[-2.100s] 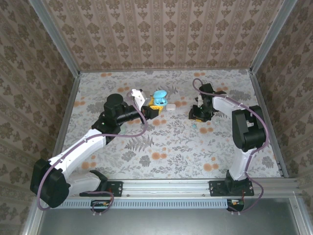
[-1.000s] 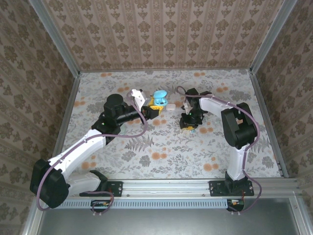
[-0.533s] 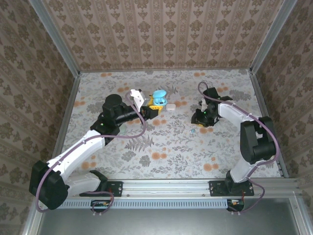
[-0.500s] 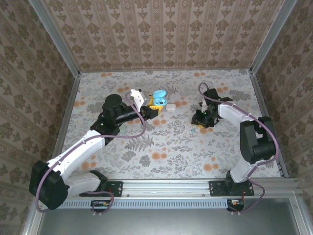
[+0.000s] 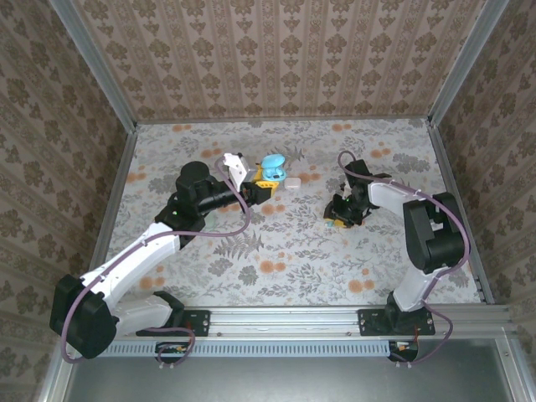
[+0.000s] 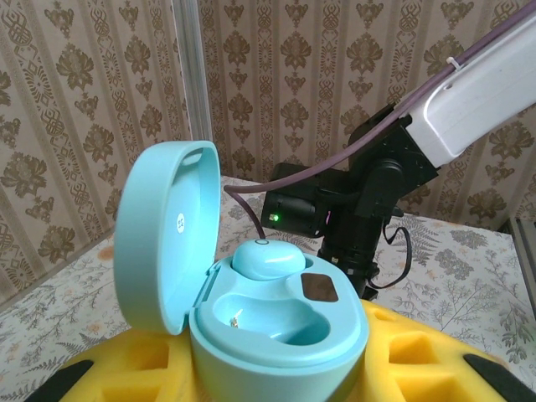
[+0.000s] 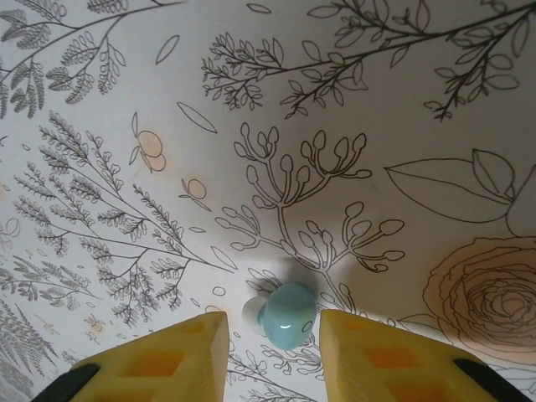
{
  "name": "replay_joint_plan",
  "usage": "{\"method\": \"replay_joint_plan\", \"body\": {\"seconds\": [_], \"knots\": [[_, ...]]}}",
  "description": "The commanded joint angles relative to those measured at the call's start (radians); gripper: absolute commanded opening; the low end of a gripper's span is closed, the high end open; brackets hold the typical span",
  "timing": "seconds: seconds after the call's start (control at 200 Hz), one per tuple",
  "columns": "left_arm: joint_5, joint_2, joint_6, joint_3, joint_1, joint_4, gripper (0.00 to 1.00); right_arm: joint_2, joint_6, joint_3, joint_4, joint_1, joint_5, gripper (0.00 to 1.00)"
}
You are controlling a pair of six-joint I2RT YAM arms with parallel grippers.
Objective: Insert wireless bluetooth earbuds into charging case
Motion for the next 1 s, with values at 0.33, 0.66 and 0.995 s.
{"method": "replay_joint_plan", "body": {"seconds": [0.33,0.66,0.995], "knots": [[0.003,-0.017,0.007,0.005,0.0,-0.003,0.26,0.051,0.016,-0.011,0.076,0.019,-0.078,0.34],[0.003,-0.012,0.007,0.008,-0.001,-0.001,0.26,0.049,0.016,0.028,0.058,0.052,-0.078,0.32],[0.005,-0.013,0.007,0.005,-0.001,-0.001,0.26,0.082,0.022,0.082,0.043,0.086,-0.066,0.33]]}}
